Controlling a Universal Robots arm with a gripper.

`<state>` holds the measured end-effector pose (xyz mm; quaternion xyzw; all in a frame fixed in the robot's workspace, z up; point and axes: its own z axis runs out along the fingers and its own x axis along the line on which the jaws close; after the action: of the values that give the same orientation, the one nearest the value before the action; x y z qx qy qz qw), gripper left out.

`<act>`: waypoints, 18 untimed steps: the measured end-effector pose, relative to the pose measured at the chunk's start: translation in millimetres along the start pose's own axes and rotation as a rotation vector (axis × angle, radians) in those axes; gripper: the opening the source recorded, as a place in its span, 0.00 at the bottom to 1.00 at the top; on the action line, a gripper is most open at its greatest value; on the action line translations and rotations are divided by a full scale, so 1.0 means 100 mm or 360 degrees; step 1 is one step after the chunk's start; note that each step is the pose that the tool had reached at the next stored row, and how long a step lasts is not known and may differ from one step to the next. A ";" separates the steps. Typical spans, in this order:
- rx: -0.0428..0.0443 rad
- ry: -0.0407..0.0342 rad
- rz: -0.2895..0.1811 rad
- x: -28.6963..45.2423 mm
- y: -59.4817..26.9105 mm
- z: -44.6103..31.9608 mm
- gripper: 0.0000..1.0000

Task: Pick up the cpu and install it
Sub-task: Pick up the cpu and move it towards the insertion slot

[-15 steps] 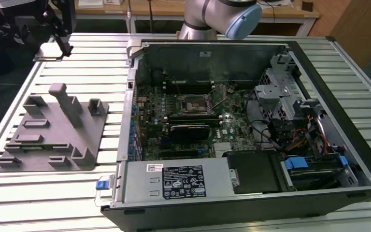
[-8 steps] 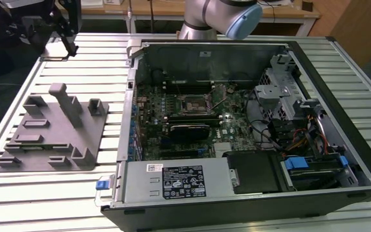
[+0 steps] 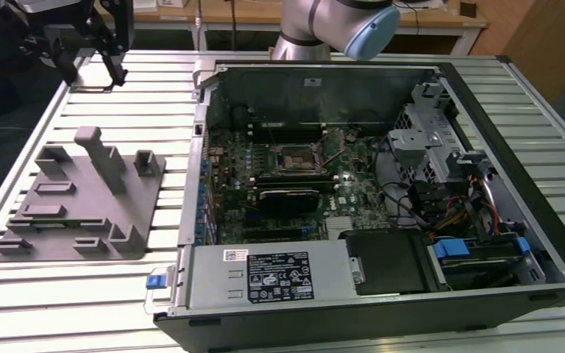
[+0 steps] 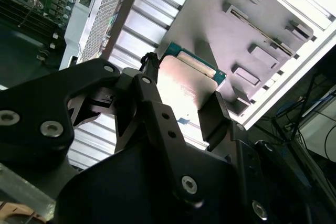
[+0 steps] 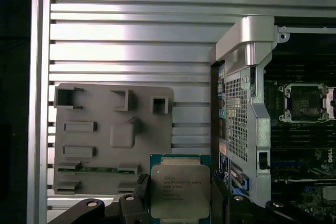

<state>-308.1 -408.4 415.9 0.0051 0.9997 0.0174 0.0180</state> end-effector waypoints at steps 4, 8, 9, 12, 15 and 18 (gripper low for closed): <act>0.0000 0.0000 0.0000 -0.051 0.001 0.002 0.55; 0.0000 0.0000 0.0000 -0.099 0.003 0.004 0.55; 0.0000 0.0000 0.0000 -0.111 0.004 0.004 0.55; 0.0000 0.0000 0.0000 -0.148 0.005 0.005 0.55; 0.0000 0.0000 0.0000 -0.185 0.006 0.007 0.55; 0.0000 0.0000 0.0000 -0.222 0.007 0.008 0.55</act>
<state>-285.9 -407.9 415.9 0.0051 0.9997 0.0174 0.0180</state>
